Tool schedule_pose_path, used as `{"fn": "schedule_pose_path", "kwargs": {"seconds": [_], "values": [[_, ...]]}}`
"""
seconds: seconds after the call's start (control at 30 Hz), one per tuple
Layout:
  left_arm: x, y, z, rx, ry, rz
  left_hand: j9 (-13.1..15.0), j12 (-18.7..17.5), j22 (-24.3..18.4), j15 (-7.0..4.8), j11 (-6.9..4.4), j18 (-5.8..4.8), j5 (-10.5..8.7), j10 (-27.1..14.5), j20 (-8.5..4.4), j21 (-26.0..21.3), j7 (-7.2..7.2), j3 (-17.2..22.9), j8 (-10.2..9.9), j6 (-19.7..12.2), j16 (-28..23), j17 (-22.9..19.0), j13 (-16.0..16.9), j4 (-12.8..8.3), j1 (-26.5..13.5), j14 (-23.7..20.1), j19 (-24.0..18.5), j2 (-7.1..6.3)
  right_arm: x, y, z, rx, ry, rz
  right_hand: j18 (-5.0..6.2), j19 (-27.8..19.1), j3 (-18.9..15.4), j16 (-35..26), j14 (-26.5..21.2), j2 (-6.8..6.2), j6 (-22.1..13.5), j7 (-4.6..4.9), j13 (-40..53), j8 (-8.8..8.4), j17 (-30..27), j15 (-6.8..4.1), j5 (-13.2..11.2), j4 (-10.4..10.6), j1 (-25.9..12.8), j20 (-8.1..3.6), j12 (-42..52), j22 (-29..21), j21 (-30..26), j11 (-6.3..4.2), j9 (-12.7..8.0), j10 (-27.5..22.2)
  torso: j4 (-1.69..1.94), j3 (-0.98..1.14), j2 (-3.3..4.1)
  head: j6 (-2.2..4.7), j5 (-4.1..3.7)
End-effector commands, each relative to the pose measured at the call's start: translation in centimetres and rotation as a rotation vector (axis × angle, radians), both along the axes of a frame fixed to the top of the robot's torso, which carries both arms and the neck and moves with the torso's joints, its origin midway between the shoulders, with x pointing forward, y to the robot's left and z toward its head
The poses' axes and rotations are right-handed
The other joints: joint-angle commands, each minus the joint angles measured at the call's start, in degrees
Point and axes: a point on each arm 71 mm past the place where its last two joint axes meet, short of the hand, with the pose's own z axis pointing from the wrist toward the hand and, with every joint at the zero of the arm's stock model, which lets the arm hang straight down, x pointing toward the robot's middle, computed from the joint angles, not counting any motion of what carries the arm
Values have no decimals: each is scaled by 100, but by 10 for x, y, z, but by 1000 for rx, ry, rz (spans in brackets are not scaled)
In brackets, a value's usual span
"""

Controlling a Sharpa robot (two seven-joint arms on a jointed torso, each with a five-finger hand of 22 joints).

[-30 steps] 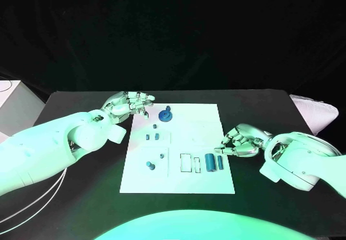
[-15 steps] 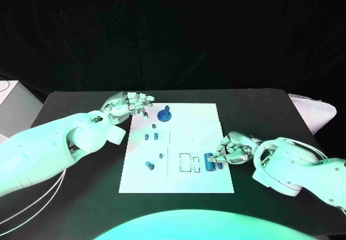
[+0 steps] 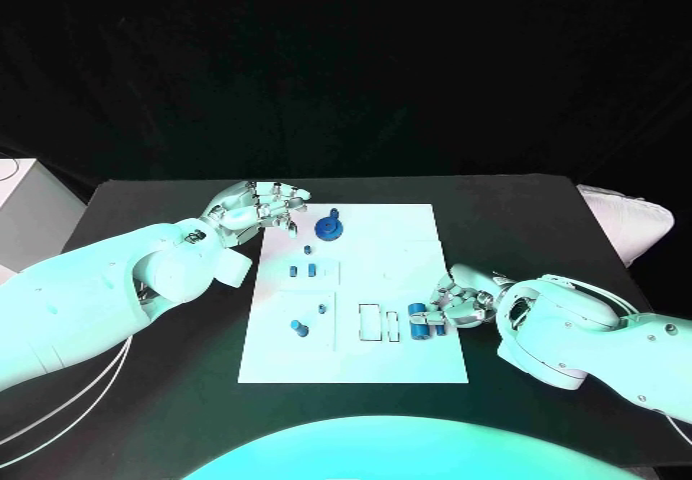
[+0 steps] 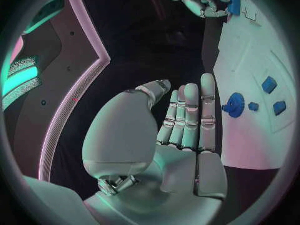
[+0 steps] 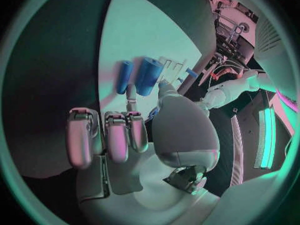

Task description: Assemble the parts on the task board

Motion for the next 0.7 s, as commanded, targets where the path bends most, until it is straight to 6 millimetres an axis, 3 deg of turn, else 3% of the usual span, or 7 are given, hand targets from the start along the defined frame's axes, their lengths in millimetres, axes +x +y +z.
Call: {"fn": "schedule_pose_path", "kwargs": {"seconds": [0.03, 0.33, 0.7], "values": [[-1, -3, 2, -16, -16, -28, -9, 16, -6, 4, 14, 84, 16, -41, 12, -37, 3, -2, 19, -57, -29, 7, -8, 24, -54, -32, 47, 17, -1, 1, -3, -48, 20, 11, -88, 389, -65, 31, 544, 25, -37, -21, 1121, 29, 1281, -43, -33, 5, -55, -35, -27, 1037, 36, -37, 6, 341, -5, 0, -3, -3, 5], [-2, -2, 2, -18, -14, -35, -10, 16, -8, 4, 14, 84, 17, -42, 13, -39, 4, -3, 19, -58, -29, 7, -8, 29, -59, -32, 47, 18, -2, 10, -8, -77, 5, 44, -90, 391, -120, 35, 547, 13, -46, -19, 1099, 35, 1295, -41, -50, -1, -67, -33, -51, 1044, 43, -35, 7, 324, 2, 2, 3, -7, 4], [-2, -1, 2, -16, -12, -36, -10, 16, -8, 4, 14, 84, 17, -42, 13, -39, 4, -3, 19, -58, -29, 7, -8, 29, -59, -32, 47, 18, -3, 17, -14, -101, -2, 72, -94, 393, -164, 40, 551, -1, -77, -15, 1095, 62, 1315, -36, 0, -13, 311, -27, -76, 1065, 60, -30, 12, 313, -3, -2, 1, -34, 6]]}}
